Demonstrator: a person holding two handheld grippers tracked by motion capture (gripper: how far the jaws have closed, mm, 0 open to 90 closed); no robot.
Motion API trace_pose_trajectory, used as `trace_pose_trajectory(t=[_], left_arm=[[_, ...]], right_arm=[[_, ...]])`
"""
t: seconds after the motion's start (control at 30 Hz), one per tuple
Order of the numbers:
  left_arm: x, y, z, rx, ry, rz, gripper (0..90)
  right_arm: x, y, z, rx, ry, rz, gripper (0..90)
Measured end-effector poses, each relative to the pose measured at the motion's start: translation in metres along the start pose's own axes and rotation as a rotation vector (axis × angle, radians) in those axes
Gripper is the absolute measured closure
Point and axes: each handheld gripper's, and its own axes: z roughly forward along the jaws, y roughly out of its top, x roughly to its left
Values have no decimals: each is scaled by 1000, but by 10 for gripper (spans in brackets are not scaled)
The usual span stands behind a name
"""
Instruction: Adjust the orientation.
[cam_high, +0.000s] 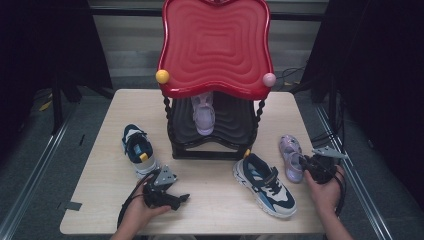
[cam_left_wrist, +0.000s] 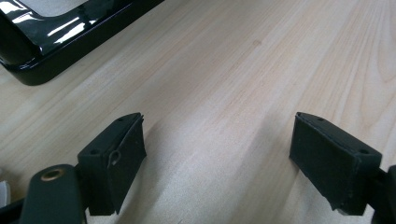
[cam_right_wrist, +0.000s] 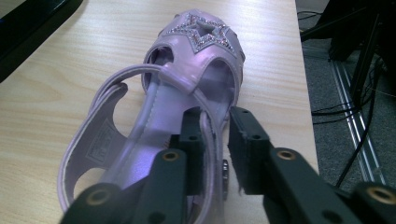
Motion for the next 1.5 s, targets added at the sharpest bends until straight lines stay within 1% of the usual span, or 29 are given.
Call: trace_pose_trajectory(t=[0.13,0.2,0.23,0.27,0.33,0.43,0.47,0.63,0.83,1.07,1.27,1.5], left_arm=[[0,0,0,0,0,0,174],[0,0,0,0,0,0,174],[0,0,0,0,0,0,175],[0,0,0,0,0,0,175],[0,0,0,0,0,0,174],[0,0,0,0,0,-1,174],[0,0,0,0,0,0,175],[0,0,0,0,0,0,174],[0,0,0,-2,0,-2,174],[0,0,0,-4,1,-5,174],[0,0,0,-3,1,-4,174],[0,0,0,-2,0,-3,174]], right_arm=[[1,1,0,6,-2,-30,816],[1,2,0,5,-1,-33,820],[1,2,-1,1,2,-44,824],[1,2,-1,1,2,-44,824],[2,2,-1,-9,-4,-60,828],[2,2,-2,-17,-2,-60,830],[2,2,-3,-17,-1,-67,831],[0,1,-5,-26,5,-63,832],[-2,5,-15,-56,29,-57,833],[0,12,-32,-75,66,-82,834],[1,17,-44,-90,102,-92,834],[3,20,-58,-101,126,-119,834]])
